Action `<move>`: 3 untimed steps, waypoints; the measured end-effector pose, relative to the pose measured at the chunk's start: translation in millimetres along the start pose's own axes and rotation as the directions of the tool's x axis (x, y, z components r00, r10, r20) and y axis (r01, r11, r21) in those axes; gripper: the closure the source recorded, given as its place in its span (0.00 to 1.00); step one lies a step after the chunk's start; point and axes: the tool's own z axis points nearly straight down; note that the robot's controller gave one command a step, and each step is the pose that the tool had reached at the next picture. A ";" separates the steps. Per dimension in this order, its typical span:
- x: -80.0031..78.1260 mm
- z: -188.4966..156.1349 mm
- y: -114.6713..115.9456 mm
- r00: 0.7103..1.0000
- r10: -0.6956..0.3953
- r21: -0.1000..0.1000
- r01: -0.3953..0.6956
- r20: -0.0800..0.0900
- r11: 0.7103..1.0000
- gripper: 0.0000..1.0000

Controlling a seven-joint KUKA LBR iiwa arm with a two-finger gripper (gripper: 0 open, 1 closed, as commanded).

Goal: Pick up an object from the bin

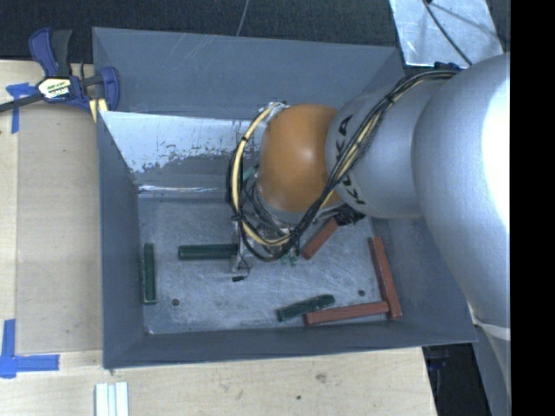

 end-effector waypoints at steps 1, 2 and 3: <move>-39.3 -115.5 -71.0 1.000 -0.023 0.000 0.023 0.004 1.000 1.00; -39.2 -115.5 -70.9 1.000 -0.023 0.000 0.023 0.003 1.000 1.00; -50.9 -166.5 -77.0 0.999 -0.037 0.000 0.037 -0.001 0.999 1.00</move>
Offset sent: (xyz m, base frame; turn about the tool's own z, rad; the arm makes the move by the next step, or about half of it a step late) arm 0.0000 0.0000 0.0000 0.0000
